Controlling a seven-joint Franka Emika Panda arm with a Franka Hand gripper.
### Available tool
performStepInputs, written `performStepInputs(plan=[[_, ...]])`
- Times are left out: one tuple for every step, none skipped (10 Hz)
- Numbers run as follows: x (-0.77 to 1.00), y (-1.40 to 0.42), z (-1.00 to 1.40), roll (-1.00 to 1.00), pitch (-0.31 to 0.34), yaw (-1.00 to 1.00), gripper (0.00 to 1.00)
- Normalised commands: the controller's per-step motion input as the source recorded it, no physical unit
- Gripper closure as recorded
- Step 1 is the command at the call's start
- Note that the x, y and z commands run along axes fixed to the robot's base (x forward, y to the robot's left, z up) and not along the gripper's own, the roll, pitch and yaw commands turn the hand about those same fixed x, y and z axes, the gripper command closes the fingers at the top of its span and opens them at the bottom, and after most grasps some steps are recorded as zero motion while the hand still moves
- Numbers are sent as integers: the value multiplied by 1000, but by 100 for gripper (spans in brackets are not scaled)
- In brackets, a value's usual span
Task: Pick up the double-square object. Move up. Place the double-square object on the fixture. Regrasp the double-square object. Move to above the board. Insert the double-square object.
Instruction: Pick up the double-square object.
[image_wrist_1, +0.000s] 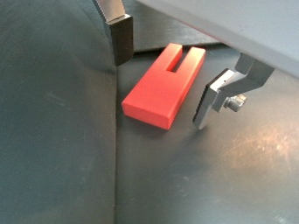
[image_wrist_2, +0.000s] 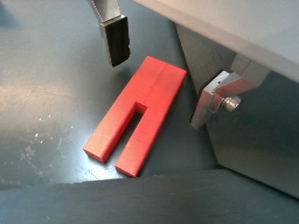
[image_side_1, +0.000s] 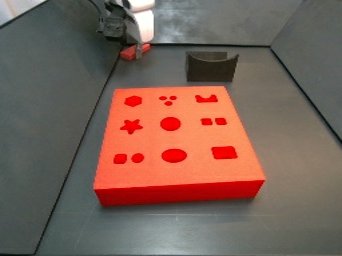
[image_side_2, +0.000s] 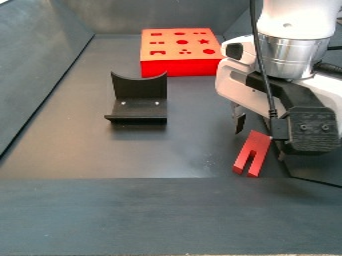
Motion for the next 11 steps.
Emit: performStepInputs(plan=[[0, 23, -1000, 4, 0, -411, 0], [0, 26, -1000, 6, 0, -394, 0], [0, 26, -1000, 4, 0, -394, 0], [0, 0, -1000, 6, 0, -437, 0], [0, 0, -1000, 7, 0, -511, 0], [6, 0, -1000, 0, 0, -629, 0], [0, 0, -1000, 0, 0, -689, 0], [43, -20, -1000, 0, -20, -700, 0], [111, -77, -1000, 0, -54, -711, 0], [149, -11, -1000, 0, -67, -611, 0], [114, 74, -1000, 0, -17, -403, 0]])
